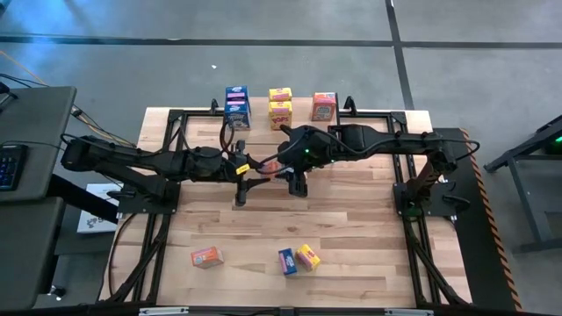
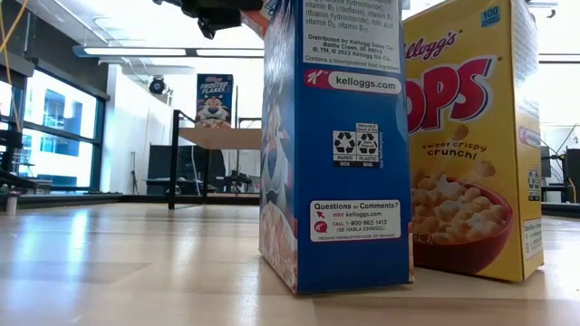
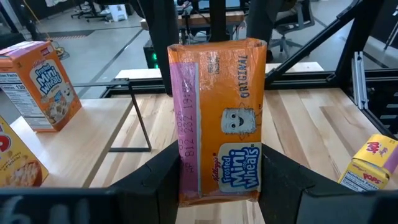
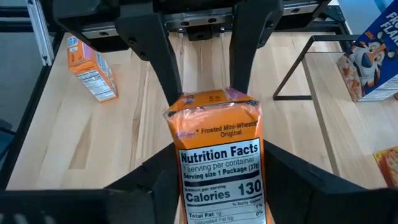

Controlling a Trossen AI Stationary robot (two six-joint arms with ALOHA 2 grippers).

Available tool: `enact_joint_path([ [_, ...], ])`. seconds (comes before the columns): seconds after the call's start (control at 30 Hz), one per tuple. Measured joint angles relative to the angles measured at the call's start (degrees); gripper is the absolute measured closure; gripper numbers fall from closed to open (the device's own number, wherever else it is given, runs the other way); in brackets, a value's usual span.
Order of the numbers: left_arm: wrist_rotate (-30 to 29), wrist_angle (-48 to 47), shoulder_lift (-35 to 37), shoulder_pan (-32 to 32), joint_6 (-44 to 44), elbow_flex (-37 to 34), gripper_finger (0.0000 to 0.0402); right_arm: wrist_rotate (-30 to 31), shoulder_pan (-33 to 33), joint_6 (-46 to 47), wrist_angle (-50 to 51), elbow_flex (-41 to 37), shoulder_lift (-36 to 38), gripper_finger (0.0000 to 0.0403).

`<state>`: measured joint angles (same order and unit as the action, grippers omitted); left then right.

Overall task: Stack cereal on shelf
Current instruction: Put the top orange cereal box on the shelf

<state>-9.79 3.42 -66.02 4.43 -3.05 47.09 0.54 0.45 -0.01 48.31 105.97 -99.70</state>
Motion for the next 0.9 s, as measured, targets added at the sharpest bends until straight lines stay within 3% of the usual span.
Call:
enact_joint_path([
  [0.23,0.27,0.44,0.0,0.0,-0.08,0.0,0.0243,-0.05,0.0,0.05,-0.07,0.02,0.0,0.0251],
  [0.43,0.3,0.53,0.0,0.0,-0.06,0.0,0.0237,-0.23,0.0,0.07,-0.07,0.02,0.0,0.0258],
  [0.9,0.27,4.41,1.09,0.04,-1.77,0.0,0.0146,-0.17,-0.02,0.2,-0.04,0.02,0.0,0.0258],
])
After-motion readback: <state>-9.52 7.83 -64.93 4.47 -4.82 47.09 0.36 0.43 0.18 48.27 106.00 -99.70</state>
